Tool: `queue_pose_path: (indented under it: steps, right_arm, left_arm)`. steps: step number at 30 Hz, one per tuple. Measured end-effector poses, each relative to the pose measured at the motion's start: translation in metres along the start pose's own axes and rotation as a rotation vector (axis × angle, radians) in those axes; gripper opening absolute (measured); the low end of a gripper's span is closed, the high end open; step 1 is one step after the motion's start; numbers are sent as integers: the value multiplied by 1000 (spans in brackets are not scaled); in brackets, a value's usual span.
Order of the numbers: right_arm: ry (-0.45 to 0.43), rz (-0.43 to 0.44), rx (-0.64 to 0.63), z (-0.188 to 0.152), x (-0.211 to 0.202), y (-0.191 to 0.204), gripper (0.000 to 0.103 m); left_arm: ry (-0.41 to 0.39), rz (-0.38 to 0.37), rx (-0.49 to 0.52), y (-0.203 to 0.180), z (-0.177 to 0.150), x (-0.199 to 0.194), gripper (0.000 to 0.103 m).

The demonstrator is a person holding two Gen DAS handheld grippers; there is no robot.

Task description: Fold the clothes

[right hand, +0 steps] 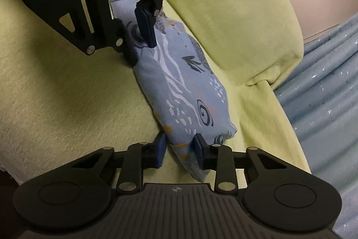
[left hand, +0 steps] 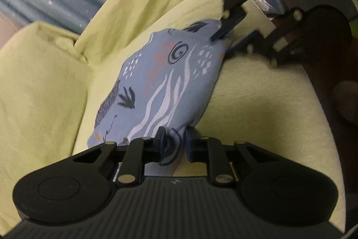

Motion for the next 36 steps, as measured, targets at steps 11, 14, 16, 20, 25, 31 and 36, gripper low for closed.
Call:
queue_pose_path:
  steps: [11,14,16,20,25,31,36]
  right_arm:
    - [168,-25,128,-37,12,-23,0]
    - [136,-57,105,-32,3,-21,28]
    - [100,-57,113,-25,-5,-22,39]
    - [17,-24,100,-9,-7,-15,41]
    - [-2,46,97,-1,9,-4,25]
    - [22,63,140,-5,14,-6,20]
    - [22,59,128,-4,15,-5,21]
  left_arm:
    - [3,33,64,-8,-2,-1,13]
    - [12,60,116,-14,-1,0,13]
    - [19,87,165,-20,0,1,13]
    - [20,118,242,-28,-1,5,13]
    - [90,105,99,2,-21,0,14]
    - [188,146,-14,25,-51,-11,13]
    - [108,167,172,-1,-40,-13,29]
Point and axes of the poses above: each gripper's, at about its wrist camera, not at the fingertips, and x roughly the way its jaws point, y to its left, z to its top, the point moved 5 cm from there along x, roughly the way its jaws point, and after that the axes turned 9 degrees about -z, right-handed, at the moved point
